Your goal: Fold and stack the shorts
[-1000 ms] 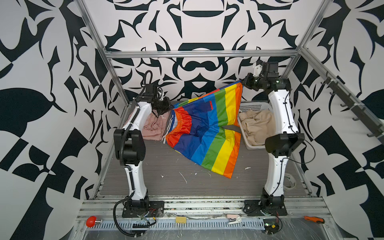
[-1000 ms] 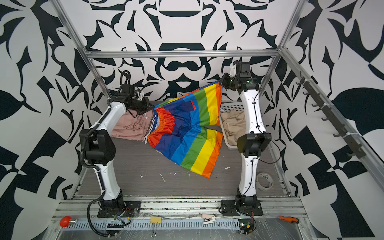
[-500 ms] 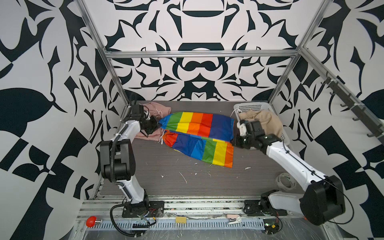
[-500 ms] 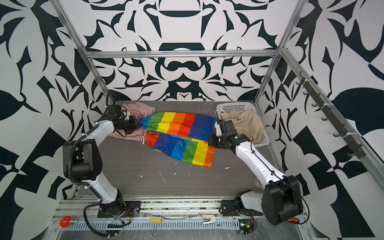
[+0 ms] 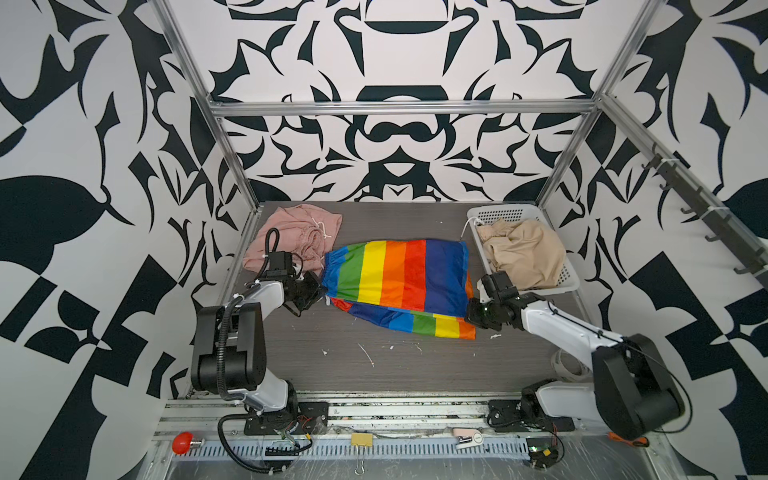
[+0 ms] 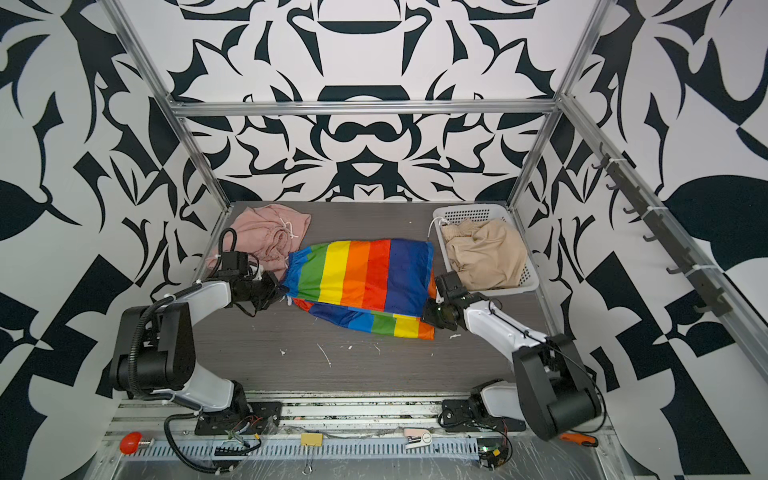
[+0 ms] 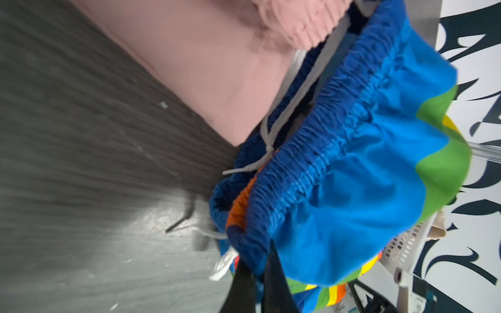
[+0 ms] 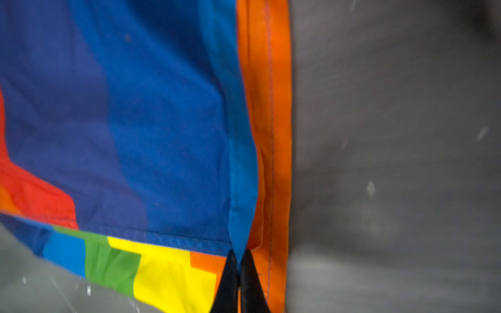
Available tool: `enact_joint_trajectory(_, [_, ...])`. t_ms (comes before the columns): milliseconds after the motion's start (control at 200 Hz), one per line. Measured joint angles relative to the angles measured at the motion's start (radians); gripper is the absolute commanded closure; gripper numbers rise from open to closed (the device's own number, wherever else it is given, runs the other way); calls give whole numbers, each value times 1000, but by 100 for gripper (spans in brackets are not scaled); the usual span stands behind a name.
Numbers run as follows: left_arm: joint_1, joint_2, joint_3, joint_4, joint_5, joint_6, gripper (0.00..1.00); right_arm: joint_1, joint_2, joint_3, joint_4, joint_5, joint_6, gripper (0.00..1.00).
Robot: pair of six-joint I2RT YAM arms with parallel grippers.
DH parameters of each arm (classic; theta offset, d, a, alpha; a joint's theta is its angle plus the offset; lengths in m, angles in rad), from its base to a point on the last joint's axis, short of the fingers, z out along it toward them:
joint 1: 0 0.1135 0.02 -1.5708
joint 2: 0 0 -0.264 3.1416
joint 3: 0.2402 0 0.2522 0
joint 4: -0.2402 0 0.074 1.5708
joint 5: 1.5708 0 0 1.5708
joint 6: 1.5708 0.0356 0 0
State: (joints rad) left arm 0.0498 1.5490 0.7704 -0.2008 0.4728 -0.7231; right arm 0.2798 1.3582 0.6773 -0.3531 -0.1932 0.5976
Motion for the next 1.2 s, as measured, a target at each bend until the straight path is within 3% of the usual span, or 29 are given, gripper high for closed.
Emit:
enact_joint_trajectory(135, [-1,-19,54,-29,6,-7,100,-23,0,187,-82,20,-53,100])
enact_joint_trajectory(285, [-1,-82,159,-48,19,-2,100,-14,-174,312,-152,35,-91,100])
enact_joint_trajectory(390, [-1,-134,127,-27,33,-4,100,16,-309,259,-178,37,-82,100])
enact_joint_trajectory(550, [0,-128,-37,-1,29,-10,100,73,-378,2,-182,35,-17,100])
enact_joint_trajectory(695, [-1,-113,-136,-5,21,-3,100,98,-306,-160,-163,28,47,100])
enact_joint_trajectory(960, [-2,-106,-173,42,3,20,100,108,-173,-198,-32,33,84,100])
enact_joint_trajectory(1070, [-3,-66,-172,73,8,11,100,106,-65,-121,-27,54,60,100])
enact_joint_trajectory(1200, [-11,-26,-142,96,26,-25,100,71,128,86,-47,84,-10,100])
